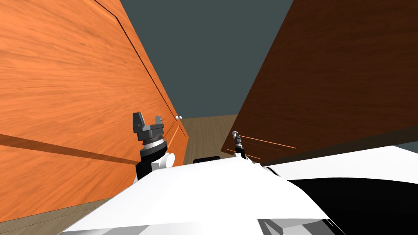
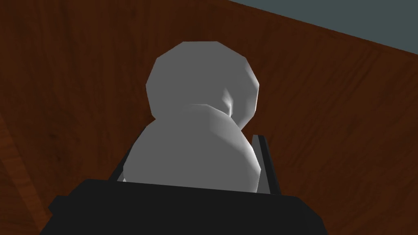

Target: Push the door open

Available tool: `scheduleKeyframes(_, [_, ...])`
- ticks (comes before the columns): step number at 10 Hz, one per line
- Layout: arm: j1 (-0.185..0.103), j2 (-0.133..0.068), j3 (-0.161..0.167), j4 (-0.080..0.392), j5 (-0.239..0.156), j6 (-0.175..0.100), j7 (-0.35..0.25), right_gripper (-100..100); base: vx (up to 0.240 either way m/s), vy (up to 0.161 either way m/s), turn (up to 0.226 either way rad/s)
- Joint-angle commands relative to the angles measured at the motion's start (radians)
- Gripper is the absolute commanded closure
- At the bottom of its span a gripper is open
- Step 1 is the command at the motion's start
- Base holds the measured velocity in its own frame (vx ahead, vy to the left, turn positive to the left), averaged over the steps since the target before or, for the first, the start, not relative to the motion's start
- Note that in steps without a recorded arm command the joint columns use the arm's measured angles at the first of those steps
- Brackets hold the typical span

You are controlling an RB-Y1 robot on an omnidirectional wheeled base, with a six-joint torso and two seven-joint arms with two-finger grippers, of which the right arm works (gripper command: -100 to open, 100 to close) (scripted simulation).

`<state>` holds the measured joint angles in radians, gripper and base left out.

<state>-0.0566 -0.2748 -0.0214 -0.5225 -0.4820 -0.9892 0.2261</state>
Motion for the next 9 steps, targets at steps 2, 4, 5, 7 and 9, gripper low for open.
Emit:
scheduleKeyframes(2, [-0.011,0.006,-0.007,0.0,-0.018,0.0,-0.069,100,0.051,-0.026,-0.012])
scheduleKeyframes(4, [-0.016,0.013,-0.008,-0.001,-0.028,0.002,-0.114,100,0.036,-0.022,-0.013])
scheduleKeyframes(5, [-0.016,0.013,-0.008,-0.001,-0.028,0.002,-0.122,100,0.032,-0.017,-0.011])
scheduleKeyframes(7, [-0.026,0.027,-0.011,-0.004,-0.048,0.005,-0.187,100,0.043,-0.028,-0.025])
scheduleKeyframes(9, [-0.031,0.035,-0.013,-0.005,-0.057,0.007,-0.24,100,0.043,-0.024,-0.014])
